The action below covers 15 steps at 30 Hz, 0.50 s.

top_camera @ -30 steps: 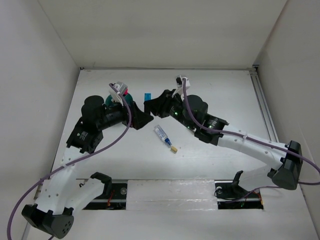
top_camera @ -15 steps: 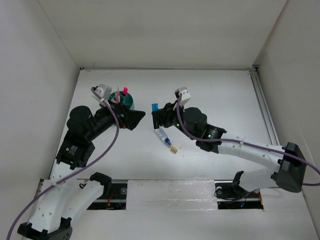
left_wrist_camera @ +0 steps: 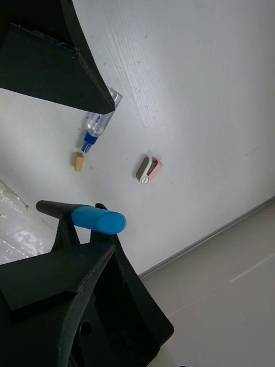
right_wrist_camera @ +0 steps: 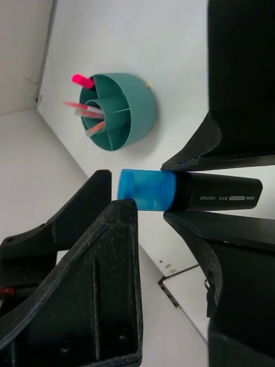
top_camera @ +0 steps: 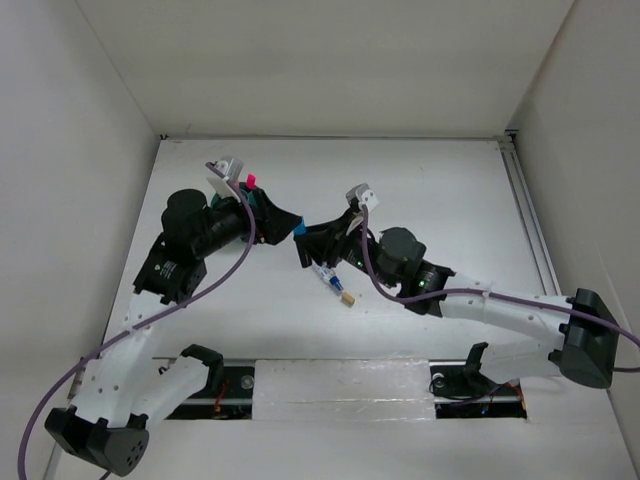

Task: Sort the stationery into containers
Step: Place the stationery in the storage box.

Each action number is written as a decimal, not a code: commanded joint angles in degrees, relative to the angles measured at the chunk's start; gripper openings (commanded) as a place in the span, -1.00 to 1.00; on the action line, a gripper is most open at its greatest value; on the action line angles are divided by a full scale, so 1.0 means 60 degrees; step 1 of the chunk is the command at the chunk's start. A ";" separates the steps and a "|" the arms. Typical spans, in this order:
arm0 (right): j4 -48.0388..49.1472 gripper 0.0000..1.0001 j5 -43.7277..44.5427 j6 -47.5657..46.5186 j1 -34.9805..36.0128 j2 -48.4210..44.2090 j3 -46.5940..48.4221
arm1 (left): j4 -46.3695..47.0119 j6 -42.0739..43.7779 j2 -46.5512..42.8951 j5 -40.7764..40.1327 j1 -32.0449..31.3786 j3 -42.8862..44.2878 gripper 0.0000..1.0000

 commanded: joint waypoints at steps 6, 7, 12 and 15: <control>0.1032 -1.00 -0.0169 -0.0402 0.0312 0.0288 0.0611 | 0.0544 0.0005 -0.0258 0.0827 0.0024 -0.0051 0.78; 0.1032 -1.00 -0.0168 -0.0402 0.0312 0.0289 0.0611 | 0.0544 0.0005 -0.0258 0.0827 0.0024 -0.0051 0.78; 0.1032 -1.00 0.0096 -0.0402 0.0399 0.0464 0.0787 | 0.0544 0.0005 -0.0170 0.1120 0.0024 -0.0051 0.66; 0.1032 -1.00 0.0096 -0.0402 0.0399 0.0465 0.0787 | 0.0544 0.0093 -0.0170 0.1120 0.0024 -0.0051 0.49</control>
